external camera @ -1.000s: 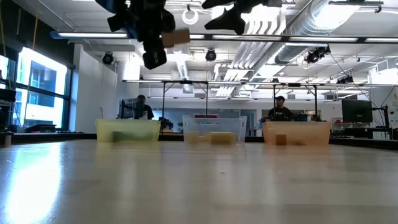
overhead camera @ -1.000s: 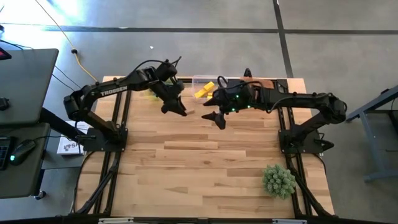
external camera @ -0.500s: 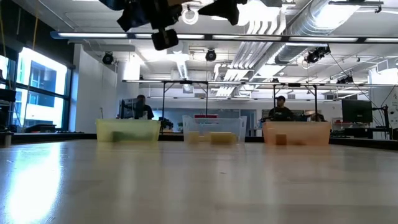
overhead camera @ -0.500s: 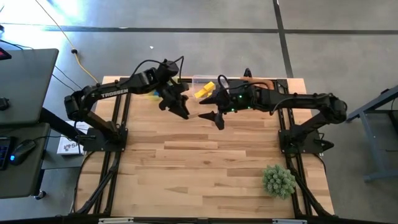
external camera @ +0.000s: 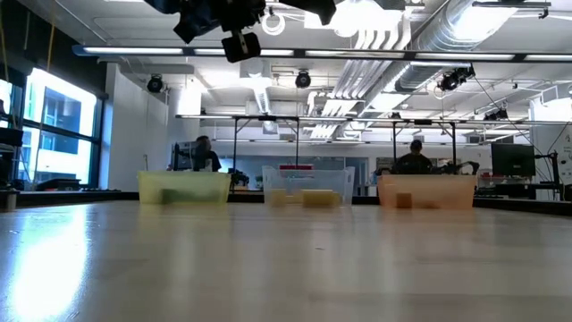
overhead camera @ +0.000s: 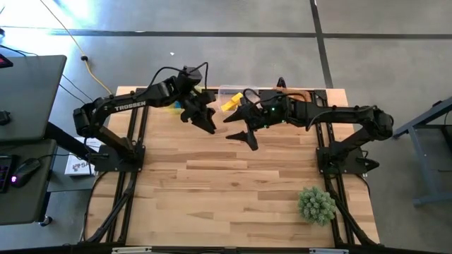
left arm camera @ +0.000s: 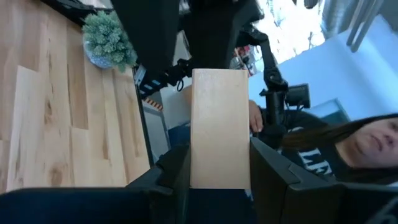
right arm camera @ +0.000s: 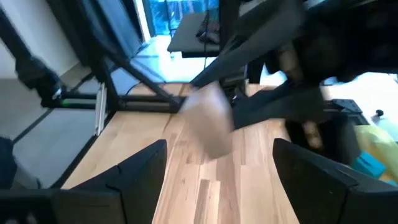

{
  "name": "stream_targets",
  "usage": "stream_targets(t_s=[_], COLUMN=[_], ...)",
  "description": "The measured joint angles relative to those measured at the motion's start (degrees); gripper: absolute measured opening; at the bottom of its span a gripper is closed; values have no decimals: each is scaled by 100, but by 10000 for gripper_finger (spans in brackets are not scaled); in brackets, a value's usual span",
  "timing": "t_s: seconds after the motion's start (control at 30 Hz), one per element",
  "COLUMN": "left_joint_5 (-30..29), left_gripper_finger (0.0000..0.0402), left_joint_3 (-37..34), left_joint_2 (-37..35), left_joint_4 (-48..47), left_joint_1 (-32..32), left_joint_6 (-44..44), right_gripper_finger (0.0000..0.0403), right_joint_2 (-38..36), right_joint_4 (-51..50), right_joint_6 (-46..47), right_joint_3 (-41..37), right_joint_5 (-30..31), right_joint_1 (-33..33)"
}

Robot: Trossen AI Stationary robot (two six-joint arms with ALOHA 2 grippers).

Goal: Sort & place blocks by color
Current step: Put the brown block into the orange bin

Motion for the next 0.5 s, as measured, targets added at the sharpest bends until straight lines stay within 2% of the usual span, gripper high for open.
stream_targets(t_s=[0.5], left_joint_5=[-25], left_gripper_finger=[102], left_joint_3=[3], left_joint_2=[0], left_joint_4=[-39], left_joint_1=[105], left_joint_6=[-187], right_gripper_finger=[282], right_joint_2=[9], right_joint_4=[329], right_joint_6=[-121], right_joint_3=[-10], right_joint_5=[-60], right_joint_1=[1])
